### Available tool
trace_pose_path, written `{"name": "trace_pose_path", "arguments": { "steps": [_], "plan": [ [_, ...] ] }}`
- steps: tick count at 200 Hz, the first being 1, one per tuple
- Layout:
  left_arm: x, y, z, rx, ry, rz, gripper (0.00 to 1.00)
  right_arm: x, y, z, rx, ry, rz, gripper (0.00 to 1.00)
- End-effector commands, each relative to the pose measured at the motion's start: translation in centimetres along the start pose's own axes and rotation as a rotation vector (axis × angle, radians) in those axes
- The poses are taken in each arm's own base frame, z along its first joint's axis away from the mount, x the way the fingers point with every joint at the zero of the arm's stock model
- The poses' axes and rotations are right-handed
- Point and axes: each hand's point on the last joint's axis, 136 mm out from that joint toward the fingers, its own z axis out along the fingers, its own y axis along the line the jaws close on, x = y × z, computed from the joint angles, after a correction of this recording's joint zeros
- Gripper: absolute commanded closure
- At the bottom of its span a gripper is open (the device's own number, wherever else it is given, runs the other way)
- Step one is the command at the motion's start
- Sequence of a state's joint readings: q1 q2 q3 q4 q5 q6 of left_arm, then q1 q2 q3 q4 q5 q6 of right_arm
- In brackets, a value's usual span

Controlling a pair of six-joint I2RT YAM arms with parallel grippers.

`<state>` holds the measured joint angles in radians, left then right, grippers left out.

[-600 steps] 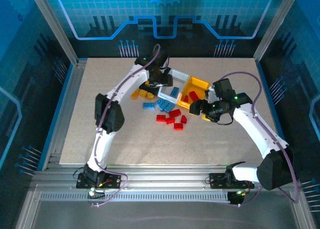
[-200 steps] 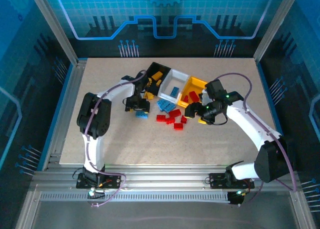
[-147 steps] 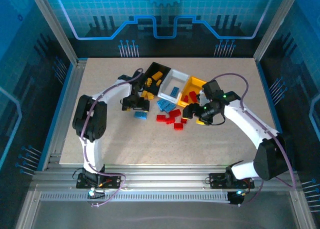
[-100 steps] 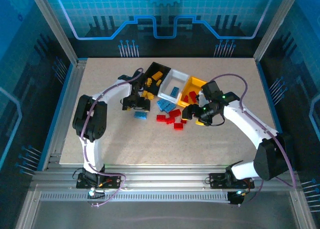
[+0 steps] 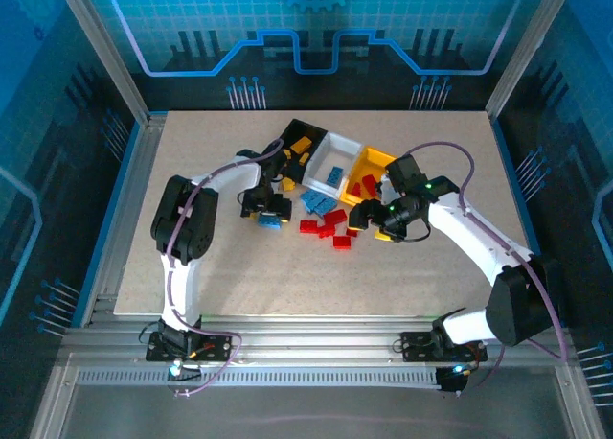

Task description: Sort the legos into containers by color

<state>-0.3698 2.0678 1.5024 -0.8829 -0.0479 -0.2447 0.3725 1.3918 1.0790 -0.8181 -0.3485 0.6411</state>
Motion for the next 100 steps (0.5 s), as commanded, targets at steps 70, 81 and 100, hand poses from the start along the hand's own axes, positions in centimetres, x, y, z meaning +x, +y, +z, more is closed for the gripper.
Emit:
{"name": "trace_pose_path", "arguments": {
  "steps": [70,81,100],
  "plan": [
    [1.3,0.3,-0.1,-0.009,0.015,-0.01,0.37,0.3,0.3,0.4,0.003,0.012,0.002,0.21],
    [1.2,0.2,-1.0,0.001,0.003,-0.029,0.36,0.2,0.4,0.3,0.001,0.009,0.0,0.21],
    [0.6,-0.8,-3.3,0.055,-0.029,-0.073,0.36,0.1,0.6,0.1,-0.005,-0.002,-0.009,0.2]
  ]
}}
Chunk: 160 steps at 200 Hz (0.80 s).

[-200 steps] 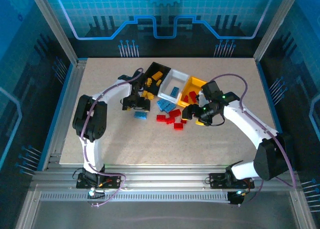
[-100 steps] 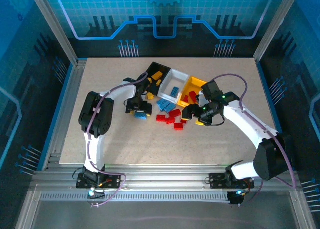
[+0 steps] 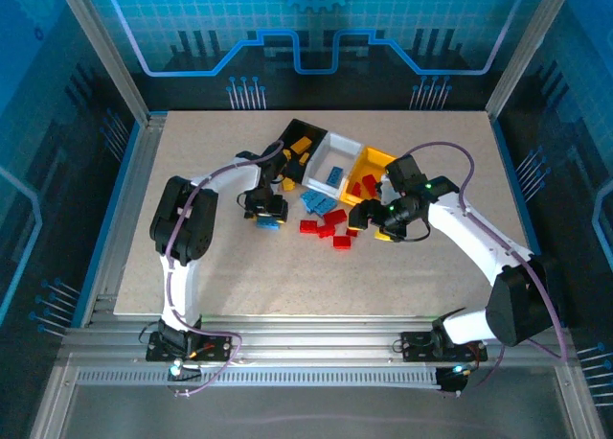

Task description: Sort the legos into containers by color

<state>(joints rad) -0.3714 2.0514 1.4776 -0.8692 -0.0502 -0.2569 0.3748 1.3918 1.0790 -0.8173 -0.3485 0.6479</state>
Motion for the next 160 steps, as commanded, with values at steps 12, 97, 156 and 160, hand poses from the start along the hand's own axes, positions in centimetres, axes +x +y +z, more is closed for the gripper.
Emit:
{"name": "trace_pose_path", "arguments": {
  "steps": [12,97,156,160],
  "plan": [
    [-0.6,-1.9,-5.1,0.109,-0.058,-0.097,0.36,-0.1,0.6,-0.3,-0.003,-0.011,-0.022,0.2],
    [-11.6,-12.5,-12.8,0.565,-0.225,-0.3,0.36,-0.1,-0.1,-2.0,-0.004,-0.06,-0.018,0.2],
    [-15.0,-17.2,-12.0,0.635,-0.227,-0.293,0.31,0.0,-0.5,-3.4,-0.012,-0.095,-0.004,0.2],
    [-15.2,-17.3,-12.0,0.642,-0.228,-0.294,0.3,0.1,-0.6,-3.4,-0.011,-0.095,-0.003,0.2]
  ]
}}
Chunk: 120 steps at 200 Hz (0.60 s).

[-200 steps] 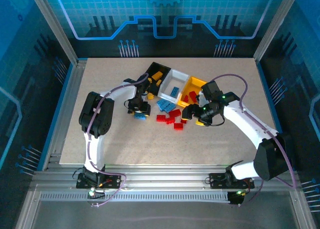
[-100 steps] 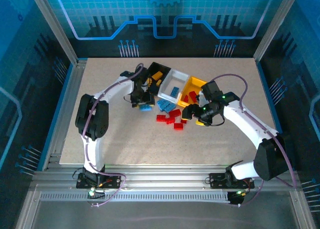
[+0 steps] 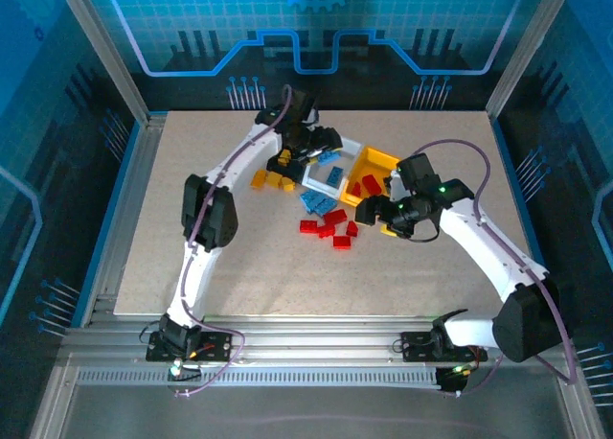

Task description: Sort the legos into containers by color

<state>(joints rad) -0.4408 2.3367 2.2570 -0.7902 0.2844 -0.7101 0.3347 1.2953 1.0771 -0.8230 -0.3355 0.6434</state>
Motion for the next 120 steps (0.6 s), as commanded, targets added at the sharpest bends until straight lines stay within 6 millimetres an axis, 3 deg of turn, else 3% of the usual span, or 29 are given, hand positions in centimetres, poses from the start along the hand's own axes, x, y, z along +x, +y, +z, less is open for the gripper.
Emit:
{"name": "trace_pose_path", "arguments": {
  "steps": [1,36,76,101,120],
  "plan": [
    [0.2,-0.9,0.8,0.041,0.036,-0.056,0.3,0.7,-0.8,-0.7,0.019,0.001,0.006,0.2],
    [0.0,-1.9,0.7,0.083,0.045,-0.036,0.21,0.9,-1.3,-0.8,0.022,0.002,0.016,0.2],
    [0.4,-1.4,-2.0,0.042,0.038,0.031,0.18,0.7,-1.2,-0.4,0.011,0.01,0.019,0.2],
    [0.3,-0.1,-5.2,-0.018,0.0,0.078,0.16,0.5,-1.0,0.0,-0.002,0.018,0.025,0.2],
    [0.1,2.9,-7.9,-0.132,-0.034,0.108,0.1,0.4,-0.9,0.2,-0.007,0.02,0.024,0.2]
  ]
}}
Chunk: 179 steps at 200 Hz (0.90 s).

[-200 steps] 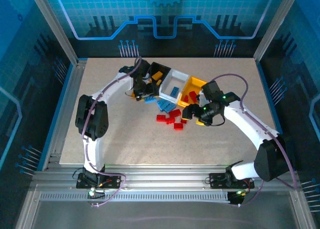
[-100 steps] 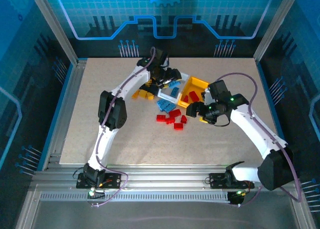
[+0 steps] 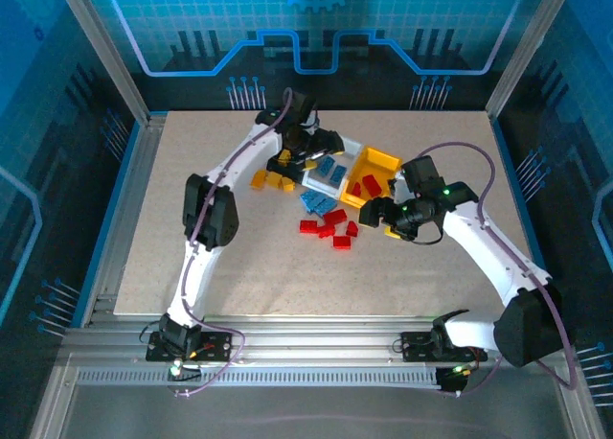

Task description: Sort the legos into containers by color

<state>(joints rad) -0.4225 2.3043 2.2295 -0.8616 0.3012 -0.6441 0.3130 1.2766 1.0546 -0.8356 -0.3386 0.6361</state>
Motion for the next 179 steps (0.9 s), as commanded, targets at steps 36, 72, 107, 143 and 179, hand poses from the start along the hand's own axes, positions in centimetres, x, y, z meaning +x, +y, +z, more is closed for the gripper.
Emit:
{"name": "trace_pose_path", "arguments": {
  "steps": [36,72,107,143,179],
  "plan": [
    [0.1,10.4,-9.8,-0.414,-0.07,0.106,0.01,0.2,0.2,1.0,-0.015,0.037,0.003,0.21],
    [-0.1,16.4,-9.7,-0.654,-0.03,0.178,0.01,0.2,0.5,1.7,-0.013,0.063,0.001,0.21],
    [-0.3,19.2,-7.4,-0.693,0.03,0.265,0.13,0.1,0.7,1.9,0.004,0.079,-0.005,0.21],
    [-0.2,21.2,-5.3,-0.687,0.071,0.325,0.22,0.3,0.2,2.0,0.027,0.088,0.002,0.21],
    [-0.7,22.8,-3.8,-0.673,0.089,0.307,0.27,0.2,0.2,2.0,0.04,0.097,0.007,0.21]
  ]
}}
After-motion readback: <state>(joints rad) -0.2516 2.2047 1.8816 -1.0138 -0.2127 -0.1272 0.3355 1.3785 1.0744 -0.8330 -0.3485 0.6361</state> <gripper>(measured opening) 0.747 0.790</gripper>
